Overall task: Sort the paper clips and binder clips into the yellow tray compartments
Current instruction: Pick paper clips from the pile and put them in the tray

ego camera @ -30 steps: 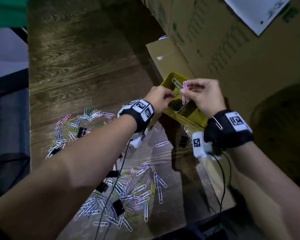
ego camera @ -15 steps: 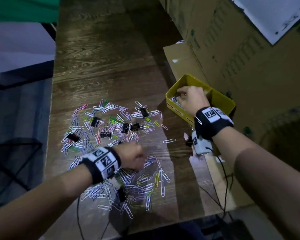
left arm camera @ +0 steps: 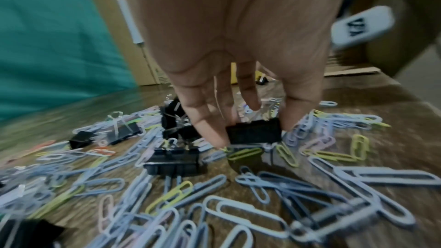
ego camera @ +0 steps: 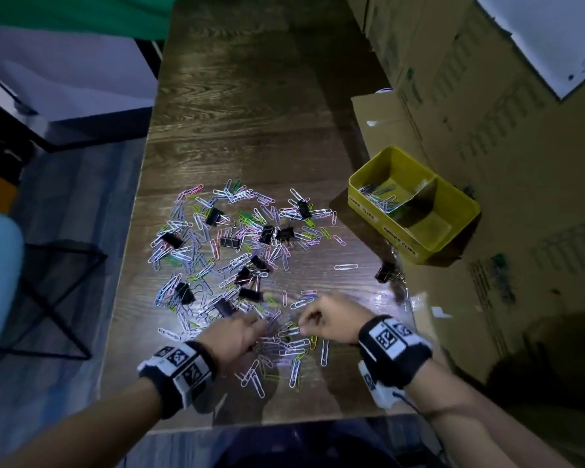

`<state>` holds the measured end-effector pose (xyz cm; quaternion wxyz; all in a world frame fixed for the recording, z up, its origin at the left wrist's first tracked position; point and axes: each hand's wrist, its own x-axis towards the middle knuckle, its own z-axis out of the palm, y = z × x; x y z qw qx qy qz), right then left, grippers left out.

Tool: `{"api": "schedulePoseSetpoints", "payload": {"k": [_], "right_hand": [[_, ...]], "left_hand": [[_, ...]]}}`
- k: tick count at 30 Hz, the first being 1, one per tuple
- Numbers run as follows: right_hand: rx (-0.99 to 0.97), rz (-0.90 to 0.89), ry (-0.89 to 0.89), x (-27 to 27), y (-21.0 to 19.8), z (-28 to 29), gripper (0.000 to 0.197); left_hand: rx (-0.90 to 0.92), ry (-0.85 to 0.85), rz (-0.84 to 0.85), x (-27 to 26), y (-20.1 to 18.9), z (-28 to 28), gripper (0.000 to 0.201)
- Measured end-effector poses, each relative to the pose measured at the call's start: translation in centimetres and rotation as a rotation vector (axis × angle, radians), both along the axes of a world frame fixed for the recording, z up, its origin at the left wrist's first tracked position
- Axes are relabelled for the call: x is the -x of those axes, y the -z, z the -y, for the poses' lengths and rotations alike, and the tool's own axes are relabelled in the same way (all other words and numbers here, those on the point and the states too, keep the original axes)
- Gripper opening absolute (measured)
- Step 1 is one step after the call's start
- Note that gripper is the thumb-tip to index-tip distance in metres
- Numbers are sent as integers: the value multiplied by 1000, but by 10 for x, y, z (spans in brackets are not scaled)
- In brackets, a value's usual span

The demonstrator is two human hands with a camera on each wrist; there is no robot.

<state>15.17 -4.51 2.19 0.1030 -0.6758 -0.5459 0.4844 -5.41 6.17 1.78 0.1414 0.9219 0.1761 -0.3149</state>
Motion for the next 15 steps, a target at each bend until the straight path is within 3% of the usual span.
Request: {"api": "schedulePoseSetpoints", "payload": {"k": [4,7,12,15], "right_hand": [[164,-122,-185,40,19,19,20],[214,-115,-253,63,26,25,27],[104,29,-84,62,32,26,22],[12,97,55,51,28,28,18]], "left_hand": [[-65,-45,147,-7,4,-23,51],[-103,-70,185,-13,17,-36,43],[-245,-64,187,-8,21,-42,46],[-253,-47,335,7,12,-19,28]]}}
